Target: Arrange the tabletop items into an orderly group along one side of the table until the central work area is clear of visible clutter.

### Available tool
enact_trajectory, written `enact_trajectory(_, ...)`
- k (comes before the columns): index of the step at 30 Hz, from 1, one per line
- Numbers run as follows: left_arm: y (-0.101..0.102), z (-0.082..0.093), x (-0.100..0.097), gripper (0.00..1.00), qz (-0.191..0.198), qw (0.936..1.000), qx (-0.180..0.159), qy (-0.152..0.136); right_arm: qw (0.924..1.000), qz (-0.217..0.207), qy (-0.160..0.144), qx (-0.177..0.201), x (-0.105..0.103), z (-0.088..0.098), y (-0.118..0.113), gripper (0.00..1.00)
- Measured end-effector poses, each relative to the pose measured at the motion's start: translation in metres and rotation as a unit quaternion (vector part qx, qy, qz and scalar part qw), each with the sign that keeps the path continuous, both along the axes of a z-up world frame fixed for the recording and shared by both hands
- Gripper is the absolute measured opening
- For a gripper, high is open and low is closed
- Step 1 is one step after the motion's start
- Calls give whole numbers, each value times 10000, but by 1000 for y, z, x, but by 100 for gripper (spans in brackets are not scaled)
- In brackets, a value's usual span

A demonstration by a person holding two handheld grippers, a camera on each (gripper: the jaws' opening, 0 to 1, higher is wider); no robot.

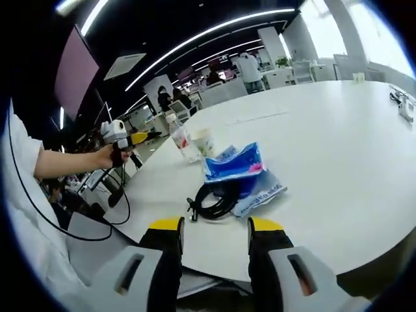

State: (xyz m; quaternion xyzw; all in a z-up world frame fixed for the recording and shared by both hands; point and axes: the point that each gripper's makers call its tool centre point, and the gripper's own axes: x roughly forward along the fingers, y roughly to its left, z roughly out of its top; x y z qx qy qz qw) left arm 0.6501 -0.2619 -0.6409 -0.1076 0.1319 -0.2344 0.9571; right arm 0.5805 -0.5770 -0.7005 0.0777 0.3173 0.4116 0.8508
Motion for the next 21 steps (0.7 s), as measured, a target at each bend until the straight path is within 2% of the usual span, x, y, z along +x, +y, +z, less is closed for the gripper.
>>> enact_trajectory(8,-11,2,-27,91,119,9999,-103,-45,9999,13,-133,108,-5,9,2,36)
enact_trajectory(21,-27,-12,-66,89,58,9996,-263,50,9991,-249,-232,234,-16,15,-3,36)
